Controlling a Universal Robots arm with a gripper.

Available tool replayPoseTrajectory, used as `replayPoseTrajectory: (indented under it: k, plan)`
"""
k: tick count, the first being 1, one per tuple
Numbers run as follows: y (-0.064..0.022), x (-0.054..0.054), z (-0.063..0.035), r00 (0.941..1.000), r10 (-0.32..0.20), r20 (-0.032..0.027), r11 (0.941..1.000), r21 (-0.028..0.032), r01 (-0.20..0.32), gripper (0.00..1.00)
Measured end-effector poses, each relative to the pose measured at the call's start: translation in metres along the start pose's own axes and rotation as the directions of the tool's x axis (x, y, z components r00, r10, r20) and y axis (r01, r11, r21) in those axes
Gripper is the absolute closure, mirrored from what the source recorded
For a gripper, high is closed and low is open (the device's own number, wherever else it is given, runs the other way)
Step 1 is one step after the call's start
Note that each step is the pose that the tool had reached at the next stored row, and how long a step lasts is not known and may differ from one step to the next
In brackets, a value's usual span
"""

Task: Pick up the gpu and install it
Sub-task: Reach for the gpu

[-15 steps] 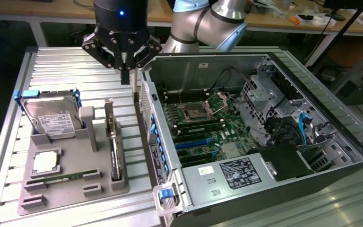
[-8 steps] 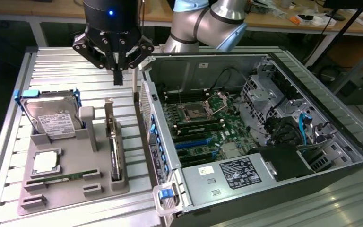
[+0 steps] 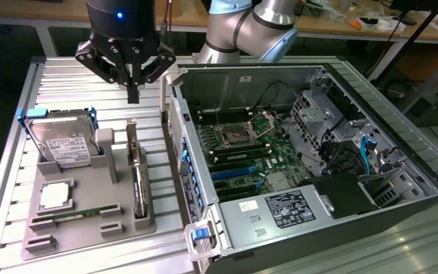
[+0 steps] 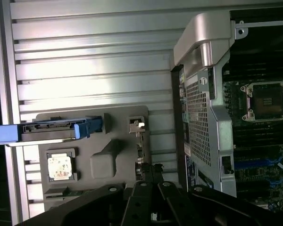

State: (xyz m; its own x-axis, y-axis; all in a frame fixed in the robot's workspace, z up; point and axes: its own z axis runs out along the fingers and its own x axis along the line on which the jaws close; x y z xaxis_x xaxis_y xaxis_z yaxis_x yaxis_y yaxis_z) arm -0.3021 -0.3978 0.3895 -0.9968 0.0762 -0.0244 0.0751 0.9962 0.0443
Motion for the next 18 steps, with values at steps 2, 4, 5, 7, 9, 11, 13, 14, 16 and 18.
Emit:
replayPoseTrajectory:
  k: [2,4,5,7,9,11,13,14,16,18]
  plan:
    - [-0.0002,0.003,0.0000,1.0000,0.000,0.0000,1.0000,-0.0001,0.000,0.89]
    - [-0.0005,0.006,0.0000,1.0000,0.000,0.0001,1.0000,-0.0001,0.000,0.89]
    - [-0.0006,0.007,0.0000,1.0000,0.000,0.0001,1.0000,-0.0001,0.000,0.89]
    - [-0.0007,0.010,-0.0001,1.0000,0.000,0.0000,1.0000,0.0000,0.000,0.89]
    - [-0.0009,0.012,-0.0001,1.0000,0.000,0.0001,1.0000,-0.0001,0.000,0.89]
    - [-0.0010,0.015,0.0000,1.0000,0.000,0.0001,1.0000,-0.0001,0.000,0.89]
    - [-0.0011,0.017,-0.0001,1.0000,0.000,0.0000,1.0000,0.0000,0.000,0.89]
    - [-0.0011,0.018,0.0000,1.0000,0.000,0.0000,1.0000,0.0000,0.000,0.89]
    - [-0.0012,0.018,-0.0001,1.0000,0.000,0.0000,1.0000,0.0000,0.000,0.89]
    - [-0.0012,0.018,0.0000,1.0000,0.000,0.0001,1.0000,-0.0001,0.000,0.89]
